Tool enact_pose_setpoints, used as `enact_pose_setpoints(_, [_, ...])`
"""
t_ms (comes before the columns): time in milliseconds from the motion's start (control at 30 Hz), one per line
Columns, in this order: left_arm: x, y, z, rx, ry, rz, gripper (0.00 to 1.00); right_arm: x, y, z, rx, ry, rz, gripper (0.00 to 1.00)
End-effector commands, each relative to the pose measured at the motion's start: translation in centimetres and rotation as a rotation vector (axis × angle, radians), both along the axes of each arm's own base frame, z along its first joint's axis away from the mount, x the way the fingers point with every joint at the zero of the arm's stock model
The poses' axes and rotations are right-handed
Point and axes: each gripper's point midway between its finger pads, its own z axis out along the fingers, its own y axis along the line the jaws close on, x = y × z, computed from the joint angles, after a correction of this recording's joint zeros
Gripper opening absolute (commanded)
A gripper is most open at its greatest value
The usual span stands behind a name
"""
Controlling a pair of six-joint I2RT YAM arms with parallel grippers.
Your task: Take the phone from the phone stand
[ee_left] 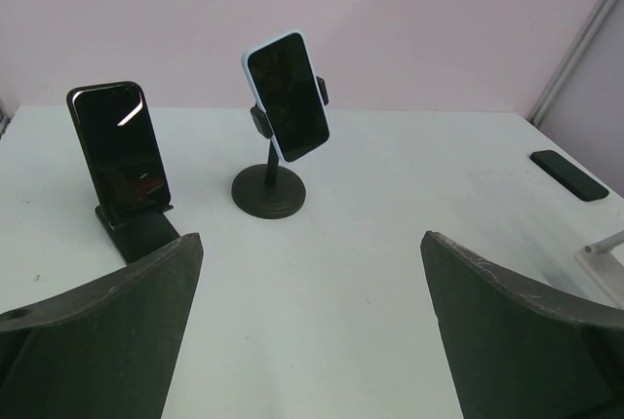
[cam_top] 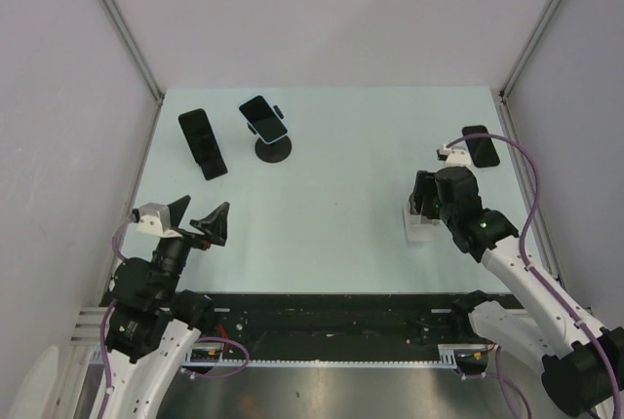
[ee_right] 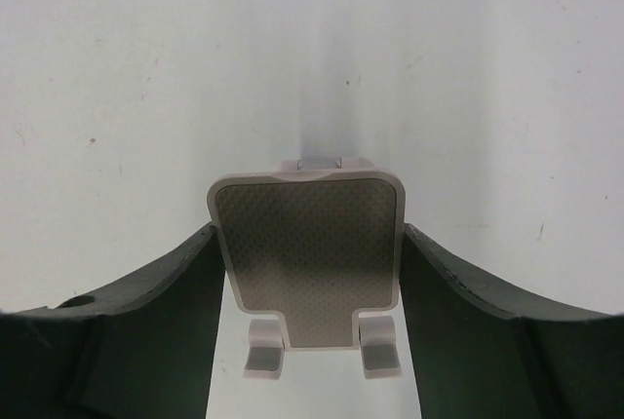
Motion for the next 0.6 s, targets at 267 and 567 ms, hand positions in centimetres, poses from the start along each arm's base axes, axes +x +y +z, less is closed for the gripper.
enact_pose_setpoints(267, [-0.1,-0.1,1.1,0.013,-0.025,-0.012,1.0,-1.6,-0.5,-3.5,0.032,0.048,0.015,0.05])
enact_pose_setpoints(567, [-0.1,-0.1,1.0,0.016,-0.024,-0.011,1.0,-1.8,0.3,-5.2,0.051,0.084,0.039,0.14])
